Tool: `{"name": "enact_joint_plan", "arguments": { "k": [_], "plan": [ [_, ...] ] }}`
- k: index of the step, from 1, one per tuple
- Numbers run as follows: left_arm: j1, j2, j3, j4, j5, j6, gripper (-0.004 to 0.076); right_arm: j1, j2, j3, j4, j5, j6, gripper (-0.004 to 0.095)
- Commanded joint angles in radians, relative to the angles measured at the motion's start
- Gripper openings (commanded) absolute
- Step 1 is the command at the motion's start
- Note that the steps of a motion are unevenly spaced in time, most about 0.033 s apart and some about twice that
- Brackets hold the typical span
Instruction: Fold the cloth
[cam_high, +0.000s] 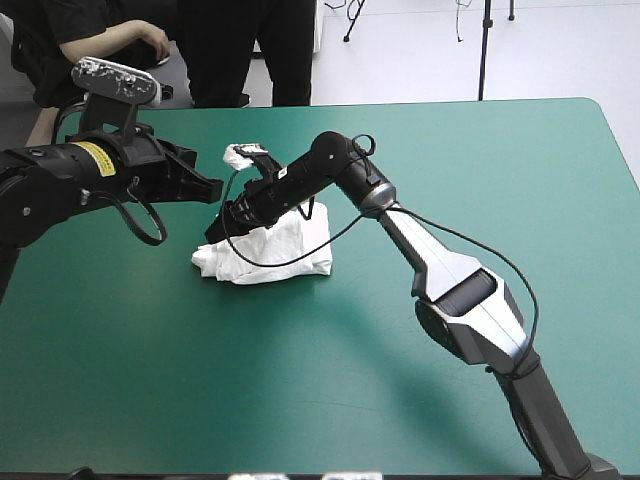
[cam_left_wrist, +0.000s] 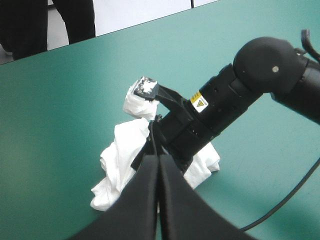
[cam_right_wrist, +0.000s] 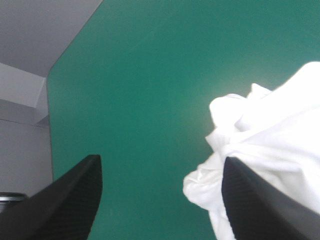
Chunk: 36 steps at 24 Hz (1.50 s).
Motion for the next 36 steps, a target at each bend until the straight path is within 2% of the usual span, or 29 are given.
{"name": "enact_joint_plan", "arguments": {
  "k": [1,4,8,11,15,19,22,25,28,30,36],
  "plan": [
    [-0.004,-0.031,-0.019,-0.012,0.035,-0.009,-0.0009,-0.027,-0.135,-0.042,-0.083,0.013,0.065,0.0648],
    [-0.004,-0.045,-0.019,-0.016,0.035,-0.009,-0.0009,-0.064,-0.198,-0.042,-0.227,0.015,0.117,0.0648],
    [-0.004,-0.056,-0.019,-0.016,0.035,-0.009,-0.0009,-0.132,-0.300,-0.021,-0.345,0.015,0.165,0.0648],
    [-0.004,-0.062,-0.019,-0.016,0.035,-0.009,-0.0009,-0.195,-0.405,0.068,-0.451,0.015,0.196,0.0648],
    [-0.004,-0.062,-0.019,-0.016,0.035,0.014,-0.0009,-0.339,-0.641,0.426,-0.469,0.015,0.189,0.0649],
    [-0.004,-0.062,-0.019,-0.014,0.035,0.014,-0.0009,-0.380,-0.707,0.669,-0.452,0.013,0.124,0.0648],
    [-0.004,-0.062,-0.019,-0.004,0.029,0.014,-0.0009,-0.374,-0.632,0.746,-0.326,-0.036,0.009,0.0648],
    [-0.004,-0.062,-0.019,0.005,0.029,0.014,-0.0009,-0.365,-0.542,0.746,-0.263,-0.094,-0.049,0.0648],
    [-0.004,-0.062,-0.019,0.005,0.024,0.014,-0.0009,-0.365,-0.451,0.746,-0.132,-0.116,-0.140,0.0648],
    [-0.004,-0.062,-0.019,0.005,0.024,0.014,-0.0009,-0.362,-0.422,0.746,-0.085,-0.129,-0.165,0.0648],
    [-0.004,-0.062,-0.019,-0.007,0.024,0.011,-0.0009,-0.304,-0.379,0.744,-0.062,-0.202,-0.218,0.0648]
  ]
}}
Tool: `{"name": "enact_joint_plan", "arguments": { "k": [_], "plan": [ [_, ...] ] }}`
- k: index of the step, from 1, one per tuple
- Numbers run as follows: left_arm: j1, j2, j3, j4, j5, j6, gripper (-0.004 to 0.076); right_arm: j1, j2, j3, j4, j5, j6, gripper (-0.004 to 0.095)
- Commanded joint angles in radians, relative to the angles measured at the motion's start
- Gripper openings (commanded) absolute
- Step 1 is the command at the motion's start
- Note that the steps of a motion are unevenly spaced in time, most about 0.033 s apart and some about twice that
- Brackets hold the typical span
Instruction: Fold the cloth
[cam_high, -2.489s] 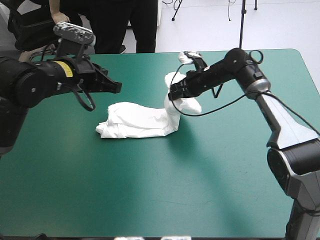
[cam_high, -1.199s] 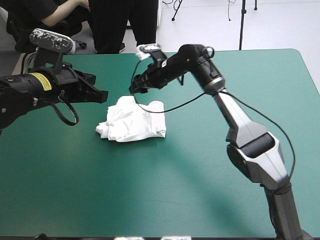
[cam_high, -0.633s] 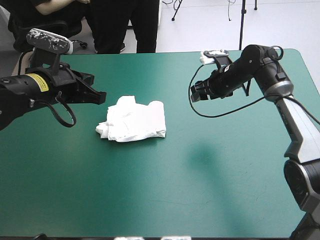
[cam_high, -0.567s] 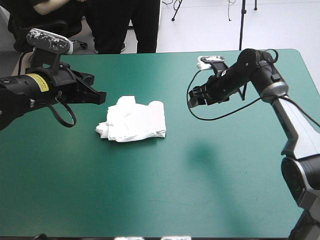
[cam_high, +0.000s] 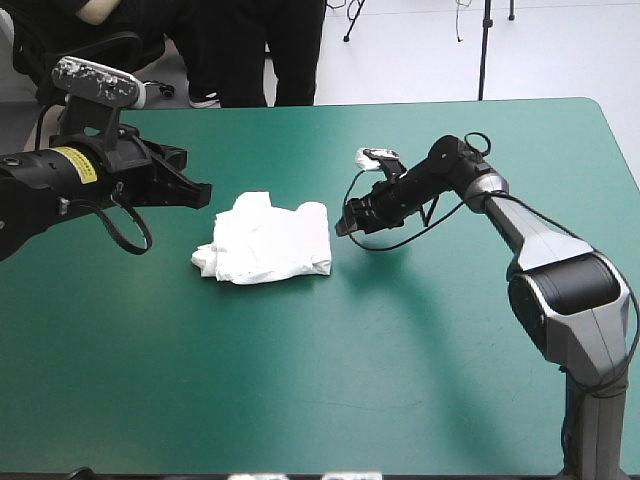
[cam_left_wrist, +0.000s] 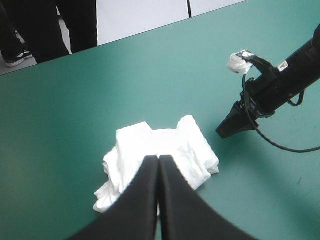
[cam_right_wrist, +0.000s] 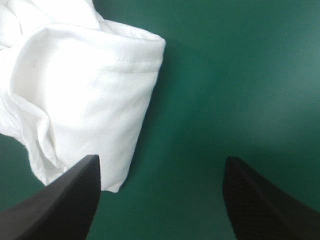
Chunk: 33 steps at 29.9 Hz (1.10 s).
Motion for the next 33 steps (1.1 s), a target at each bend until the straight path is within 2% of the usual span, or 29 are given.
{"name": "enact_joint_plan", "arguments": {
  "k": [1,10,12,13,18,19,21,24,29,31,33],
  "plan": [
    [-0.004,-0.025,-0.019,-0.008,0.024,-0.006,-0.0009,0.038,-0.046,-0.027,0.066,-0.051,-0.040,0.0648],
    [-0.004,-0.026,-0.019,-0.031,0.034,-0.042,-0.0009,0.097,0.029,-0.027,0.126,-0.101,-0.077,0.0629],
    [-0.004,-0.026,-0.019,-0.031,0.034,-0.044,-0.0009,0.105,0.041,-0.027,0.130,-0.111,-0.077,0.0552],
    [-0.004,-0.026,-0.019,-0.031,0.034,-0.044,-0.0009,0.107,0.047,-0.027,0.134,-0.109,-0.079,0.0483],
    [-0.004,-0.026,-0.019,-0.031,0.034,-0.055,-0.0009,0.114,0.058,-0.027,0.159,-0.109,-0.095,0.0021],
    [-0.004,-0.026,-0.019,-0.031,0.034,-0.055,-0.0009,0.114,0.058,-0.027,0.159,-0.109,-0.101,-0.0013],
    [-0.004,-0.026,-0.019,-0.031,0.034,-0.055,-0.0009,0.114,0.056,-0.027,0.142,-0.106,-0.104,-0.0017],
    [-0.004,-0.026,-0.019,-0.031,0.034,-0.053,-0.0009,0.102,0.041,-0.027,0.040,-0.093,-0.030,-0.0017],
    [-0.004,-0.026,-0.019,-0.033,0.034,-0.051,-0.0009,0.047,-0.012,-0.027,-0.271,-0.014,0.112,-0.0017],
    [-0.004,-0.026,-0.019,-0.034,0.034,-0.051,-0.0009,0.005,-0.042,-0.016,-0.361,0.026,0.144,-0.0017],
    [-0.004,-0.026,-0.019,-0.034,0.034,-0.051,-0.0009,-0.042,-0.076,0.012,-0.399,0.049,0.155,-0.0017]
  ]
}}
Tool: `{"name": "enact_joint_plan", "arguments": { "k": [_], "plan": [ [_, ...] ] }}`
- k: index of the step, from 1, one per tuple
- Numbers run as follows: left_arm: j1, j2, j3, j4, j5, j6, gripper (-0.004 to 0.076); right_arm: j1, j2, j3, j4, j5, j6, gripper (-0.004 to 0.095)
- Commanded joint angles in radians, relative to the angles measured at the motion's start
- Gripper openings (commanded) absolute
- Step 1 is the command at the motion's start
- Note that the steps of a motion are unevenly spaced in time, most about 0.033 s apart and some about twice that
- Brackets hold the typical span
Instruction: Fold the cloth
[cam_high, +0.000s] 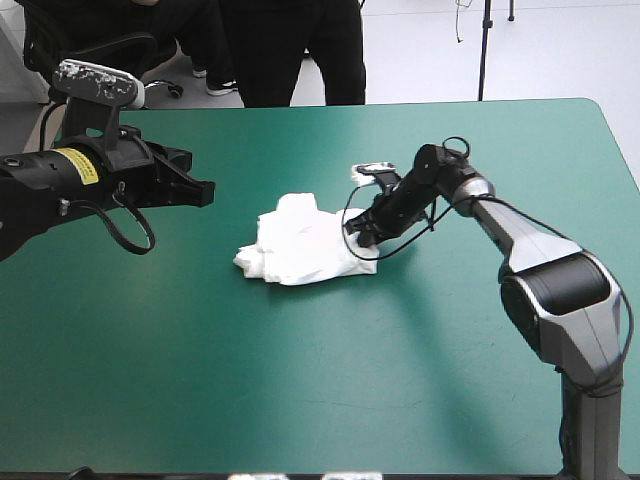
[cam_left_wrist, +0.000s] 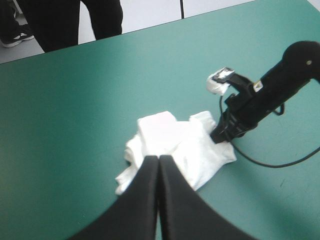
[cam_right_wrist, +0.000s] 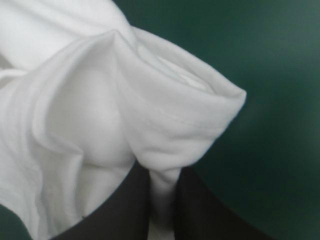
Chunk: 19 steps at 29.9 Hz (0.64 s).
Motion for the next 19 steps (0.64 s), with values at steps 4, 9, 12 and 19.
{"name": "enact_joint_plan", "arguments": {
  "k": [4,9,12,19],
  "plan": [
    [-0.004,-0.026,-0.019,-0.004,0.034,-0.006,-0.0009,-0.193,-0.191,0.108,-0.190,0.061,0.031,-0.0017],
    [-0.004,-0.026,-0.019,-0.004,0.034,0.005,-0.0009,-0.364,-0.338,0.271,-0.308,0.028,0.066,-0.0017],
    [-0.004,-0.026,-0.019,-0.017,0.034,0.017,-0.0009,-0.484,-0.429,0.396,-0.324,-0.020,0.066,-0.0017],
    [-0.004,-0.026,-0.019,-0.034,0.034,0.043,-0.0009,-0.770,-0.637,0.650,-0.346,-0.184,0.069,-0.0017]
  ]
}}
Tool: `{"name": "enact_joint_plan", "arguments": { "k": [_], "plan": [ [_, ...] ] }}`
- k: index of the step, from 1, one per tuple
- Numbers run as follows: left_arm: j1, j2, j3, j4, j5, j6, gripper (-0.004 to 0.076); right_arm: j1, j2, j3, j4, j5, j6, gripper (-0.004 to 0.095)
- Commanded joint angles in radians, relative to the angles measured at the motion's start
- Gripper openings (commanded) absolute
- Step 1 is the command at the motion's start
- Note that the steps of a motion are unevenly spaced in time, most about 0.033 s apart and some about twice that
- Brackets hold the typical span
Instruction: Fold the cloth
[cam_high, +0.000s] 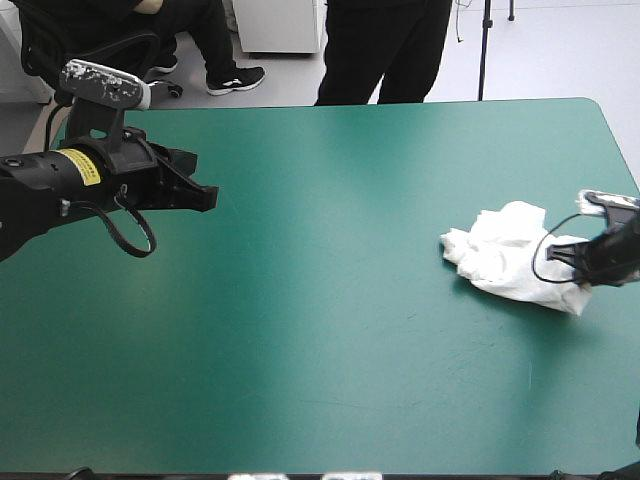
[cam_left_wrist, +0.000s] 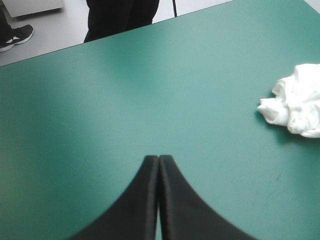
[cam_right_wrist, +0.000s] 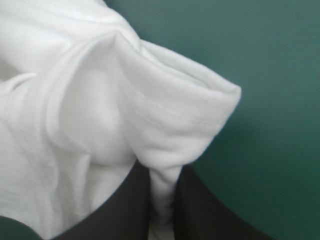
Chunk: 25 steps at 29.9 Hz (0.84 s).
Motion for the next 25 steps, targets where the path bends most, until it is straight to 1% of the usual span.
{"name": "enact_joint_plan", "arguments": {
  "k": [1,3,5,8,11,12,14,18,19,20,21,25],
  "plan": [
    [-0.004,-0.026,-0.019,-0.008,0.034,0.005,-0.0009,-0.109,-0.120,0.075,-0.006,-0.093,0.003,-0.0017],
    [-0.004,-0.026,-0.019,-0.009,0.034,0.010,-0.0009,-0.136,-0.142,0.118,-0.027,-0.120,0.003,-0.0017],
    [-0.004,-0.026,-0.019,-0.010,0.034,0.010,-0.0009,-0.138,-0.146,0.144,-0.045,-0.134,0.003,-0.0017],
    [-0.004,-0.026,-0.019,-0.018,0.034,0.010,-0.0009,-0.138,-0.146,0.162,-0.041,-0.156,0.018,-0.0016],
    [-0.004,-0.026,-0.019,-0.018,0.034,0.010,-0.0009,-0.138,-0.146,0.160,-0.041,-0.162,0.020,0.0021],
    [-0.004,-0.026,-0.019,-0.019,0.034,0.010,-0.0009,-0.138,-0.146,0.155,-0.040,-0.159,0.018,0.0062],
    [-0.004,-0.026,-0.019,-0.019,0.034,0.010,-0.0009,-0.138,-0.150,0.146,-0.027,-0.149,0.016,0.0181],
    [-0.004,-0.026,-0.019,-0.017,0.034,0.010,-0.0009,-0.138,-0.191,0.101,-0.004,-0.099,0.013,0.0552],
    [-0.004,-0.026,-0.019,-0.017,0.034,0.010,-0.0009,-0.137,-0.210,0.085,-0.004,-0.082,0.013,0.0619],
    [-0.004,-0.026,-0.019,-0.017,0.034,0.010,-0.0009,-0.137,-0.235,0.064,-0.004,-0.064,0.015,0.0657],
    [-0.004,-0.026,-0.019,-0.017,0.034,0.010,-0.0009,-0.137,-0.254,0.052,-0.002,-0.041,0.015,0.0668],
    [-0.004,-0.026,-0.019,-0.017,0.034,0.010,-0.0009,-0.095,-0.353,-0.034,0.005,0.043,0.013,0.0619]
  ]
}}
